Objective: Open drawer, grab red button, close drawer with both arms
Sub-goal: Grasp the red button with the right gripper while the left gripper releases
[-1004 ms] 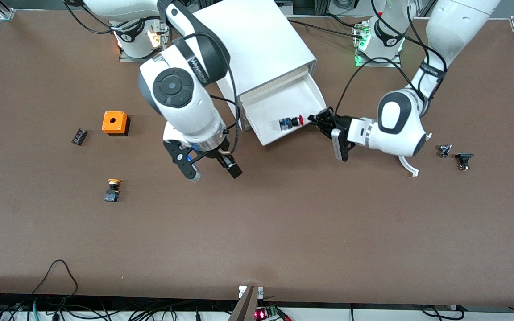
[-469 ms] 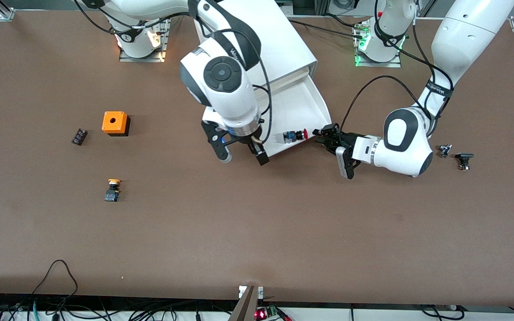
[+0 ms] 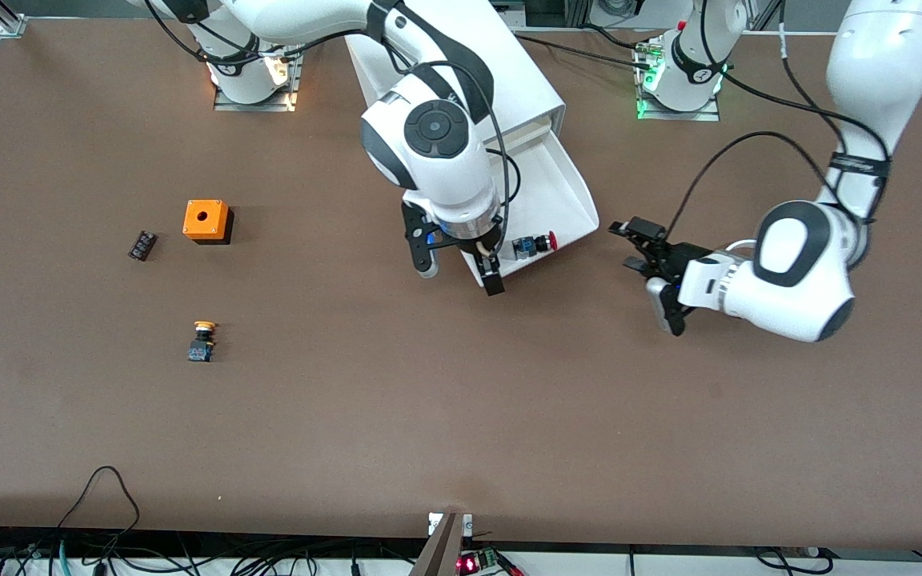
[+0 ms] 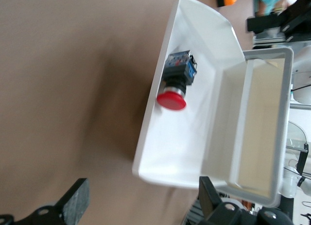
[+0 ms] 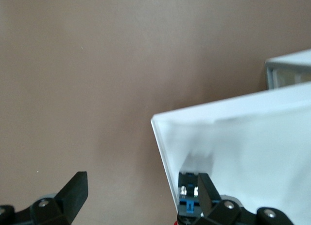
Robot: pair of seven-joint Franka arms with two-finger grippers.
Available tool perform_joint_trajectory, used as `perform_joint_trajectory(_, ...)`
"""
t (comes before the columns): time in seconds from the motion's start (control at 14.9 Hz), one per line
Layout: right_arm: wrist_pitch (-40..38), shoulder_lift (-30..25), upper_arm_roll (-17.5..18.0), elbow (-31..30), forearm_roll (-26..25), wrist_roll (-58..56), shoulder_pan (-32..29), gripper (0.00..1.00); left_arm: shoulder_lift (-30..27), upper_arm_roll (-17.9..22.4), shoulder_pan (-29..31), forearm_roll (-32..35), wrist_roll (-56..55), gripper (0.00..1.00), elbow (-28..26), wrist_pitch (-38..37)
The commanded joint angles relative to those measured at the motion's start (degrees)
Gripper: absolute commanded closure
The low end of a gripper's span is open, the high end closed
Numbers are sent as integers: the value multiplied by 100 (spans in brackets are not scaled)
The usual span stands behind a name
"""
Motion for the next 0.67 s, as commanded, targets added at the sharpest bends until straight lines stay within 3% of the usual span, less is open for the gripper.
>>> perform_joint_trajectory(0.0,234,242,-41,218,69,385,239,0,12,-34,-47,752,-1034,0,813,-606)
perform_joint_trajectory(0.27,402,400,-49,210,61,640,476,0,-137,-87,-108,1727,-2143,0,1632,-871)
perform_joint_trajectory(0.47,419,523,-76,183,8,807,626,0,-304,-105,-485,3280,-2206,0,1861,-810)
perform_joint_trajectory(0.6,419,559,-76,157,-18,807,653,0,-287,-105,-583,4161,-2206,0,2290,-801)
